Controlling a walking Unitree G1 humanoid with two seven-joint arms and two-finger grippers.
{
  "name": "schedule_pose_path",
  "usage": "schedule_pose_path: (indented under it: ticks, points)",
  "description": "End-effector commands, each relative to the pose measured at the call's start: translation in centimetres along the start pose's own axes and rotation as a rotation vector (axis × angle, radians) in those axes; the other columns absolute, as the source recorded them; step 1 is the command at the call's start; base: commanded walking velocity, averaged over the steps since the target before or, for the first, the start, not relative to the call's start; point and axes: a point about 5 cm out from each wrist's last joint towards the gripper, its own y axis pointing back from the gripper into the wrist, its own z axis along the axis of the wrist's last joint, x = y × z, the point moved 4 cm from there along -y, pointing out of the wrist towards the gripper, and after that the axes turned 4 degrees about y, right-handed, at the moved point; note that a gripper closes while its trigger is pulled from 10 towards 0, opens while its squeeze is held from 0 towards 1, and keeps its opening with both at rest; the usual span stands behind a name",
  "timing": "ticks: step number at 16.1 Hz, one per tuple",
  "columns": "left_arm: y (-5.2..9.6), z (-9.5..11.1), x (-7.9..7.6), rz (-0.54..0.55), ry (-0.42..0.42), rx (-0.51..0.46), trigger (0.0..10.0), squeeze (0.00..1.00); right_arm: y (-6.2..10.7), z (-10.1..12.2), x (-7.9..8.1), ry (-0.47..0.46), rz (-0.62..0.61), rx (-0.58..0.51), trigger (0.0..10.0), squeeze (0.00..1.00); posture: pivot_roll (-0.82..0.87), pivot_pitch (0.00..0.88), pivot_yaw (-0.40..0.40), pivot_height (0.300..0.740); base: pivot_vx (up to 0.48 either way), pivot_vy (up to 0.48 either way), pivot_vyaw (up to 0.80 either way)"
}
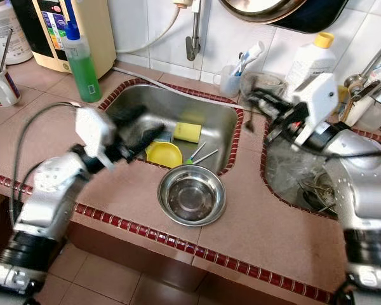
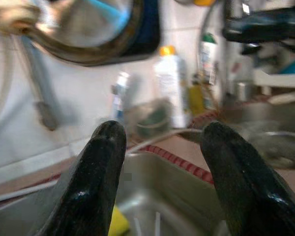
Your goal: Kitchen organization
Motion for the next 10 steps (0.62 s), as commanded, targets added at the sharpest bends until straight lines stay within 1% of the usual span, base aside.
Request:
schedule_pose_path:
  ticks: [1, 2, 4, 5, 6, 8, 9, 10]
  points:
    - [-0.3, 0.2, -1.3, -0.039, -0.006, 0.013, 10.0, 0.00, 0.2, 0.2, -1.5, 0.001, -0.071, -0.019, 10.0, 0.00, -0.14, 0.101, -0.045, 0.740, 0.000, 0.000, 0.00]
    - [-0.2, 0.3, -1.4, -0.042, -0.006, 0.011, 10.0, 0.00, 0.1, 0.1, -1.6, -0.002, -0.077, -0.020, 10.0, 0.00, -0.14, 0.101, -0.045, 0.740, 0.000, 0.000, 0.00]
    - [-0.4, 1.3, -2.1, -0.033, 0.059, 0.026, 10.0, 0.00, -0.8, 0.0, -2.3, -0.029, -0.120, -0.049, 10.0, 0.00, -0.11, 0.152, -0.029, 0.740, 0.000, 0.000, 0.00]
    - [-0.5, 1.7, -2.3, -0.025, 0.081, 0.038, 10.0, 0.00, -1.2, 0.2, -2.4, -0.033, -0.126, -0.064, 10.0, 0.00, -0.10, 0.164, -0.027, 0.740, 0.000, 0.000, 0.00]
    - [-0.4, 1.9, -2.3, -0.024, 0.084, 0.037, 10.0, 0.00, -1.3, 0.3, -2.3, -0.032, -0.125, -0.069, 10.0, 0.00, -0.09, 0.170, -0.027, 0.740, 0.000, 0.000, 0.00]
    - [-1.3, 3.3, -2.0, 0.009, 0.147, 0.057, 10.0, 0.00, -2.8, 0.3, -2.2, -0.059, -0.120, -0.096, 10.0, 0.00, -0.06, 0.223, -0.016, 0.740, 0.000, 0.000, 0.00]
    - [-1.2, 4.0, -2.0, 0.016, 0.139, 0.052, 10.0, 0.00, -3.1, 0.6, -2.0, -0.063, -0.117, -0.107, 10.0, 0.00, -0.05, 0.245, -0.013, 0.740, 0.000, 0.000, 0.00]
    - [-1.3, 4.1, -2.0, 0.019, 0.126, 0.055, 10.0, 0.00, -3.3, 0.6, -2.0, -0.066, -0.118, -0.110, 10.0, 0.00, -0.05, 0.250, -0.012, 0.740, 0.000, 0.000, 0.00]
